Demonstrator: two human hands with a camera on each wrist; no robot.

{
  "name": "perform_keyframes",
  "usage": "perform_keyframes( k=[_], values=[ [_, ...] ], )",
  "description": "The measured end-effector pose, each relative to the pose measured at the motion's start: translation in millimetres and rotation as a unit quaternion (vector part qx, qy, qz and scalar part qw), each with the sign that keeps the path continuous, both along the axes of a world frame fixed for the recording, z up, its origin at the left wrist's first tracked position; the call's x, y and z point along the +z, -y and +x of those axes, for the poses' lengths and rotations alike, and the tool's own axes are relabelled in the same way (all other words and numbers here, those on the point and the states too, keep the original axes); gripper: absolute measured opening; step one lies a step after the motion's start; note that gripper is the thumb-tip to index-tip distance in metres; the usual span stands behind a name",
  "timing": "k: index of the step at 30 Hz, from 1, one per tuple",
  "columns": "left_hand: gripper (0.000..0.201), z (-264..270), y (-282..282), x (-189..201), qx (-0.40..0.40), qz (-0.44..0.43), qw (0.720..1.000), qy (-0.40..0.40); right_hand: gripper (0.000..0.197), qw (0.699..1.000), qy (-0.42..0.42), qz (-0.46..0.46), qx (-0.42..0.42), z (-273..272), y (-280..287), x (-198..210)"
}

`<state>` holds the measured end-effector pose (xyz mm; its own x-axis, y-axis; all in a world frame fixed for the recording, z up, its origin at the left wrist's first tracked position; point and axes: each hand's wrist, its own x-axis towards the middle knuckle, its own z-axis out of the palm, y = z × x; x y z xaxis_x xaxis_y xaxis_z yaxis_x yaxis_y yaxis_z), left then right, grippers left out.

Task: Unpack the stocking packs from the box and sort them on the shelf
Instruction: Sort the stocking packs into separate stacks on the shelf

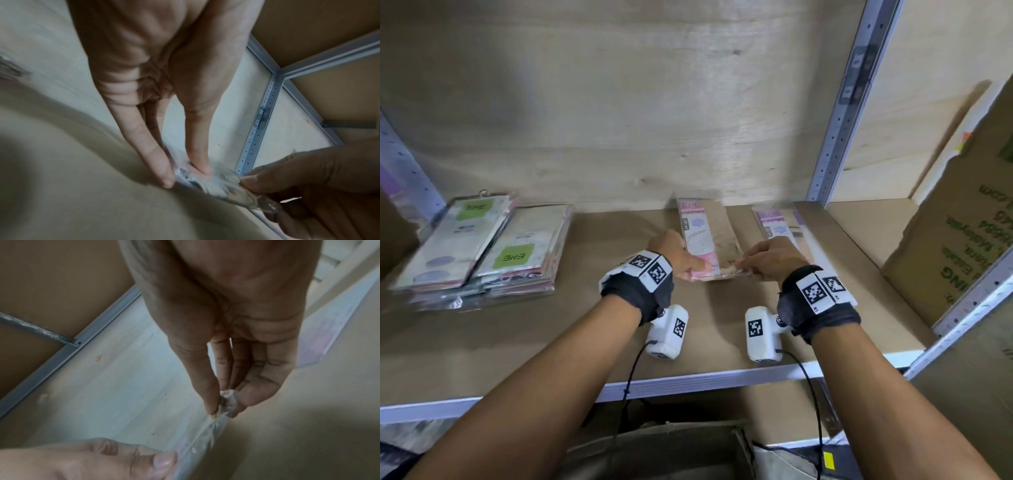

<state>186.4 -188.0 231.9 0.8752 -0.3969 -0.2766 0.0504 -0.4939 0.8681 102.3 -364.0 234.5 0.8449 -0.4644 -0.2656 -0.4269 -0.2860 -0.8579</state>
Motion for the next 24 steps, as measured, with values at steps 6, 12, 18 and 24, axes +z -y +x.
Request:
perform_keyframes(
  k=[6,12,18,24],
  values=[
    [0.054,0.5,33.7,-4.7,-0.014,0.084,0.996,0.011,0.022,0.995,-0.039,-0.090,-0.019,-8.3,16.5,-0.1],
    [0.061,-3.6,42.1,-3.6,-0.021,0.084,0.996,-0.015,0.038,0.990,-0.061,-0.125,-0.010,-7.9,15.3,4.2],
    [0.060,-6.4,45.1,0.0,-0.020,0.094,0.995,-0.003,0.039,0.989,-0.062,-0.137,-0.013,-7.9,16.1,4.2],
    [0.060,-10.6,47.6,3.0,-0.020,0.094,0.995,-0.005,0.039,0.987,-0.061,-0.149,-0.008,-7.5,17.1,4.6]
  ],
)
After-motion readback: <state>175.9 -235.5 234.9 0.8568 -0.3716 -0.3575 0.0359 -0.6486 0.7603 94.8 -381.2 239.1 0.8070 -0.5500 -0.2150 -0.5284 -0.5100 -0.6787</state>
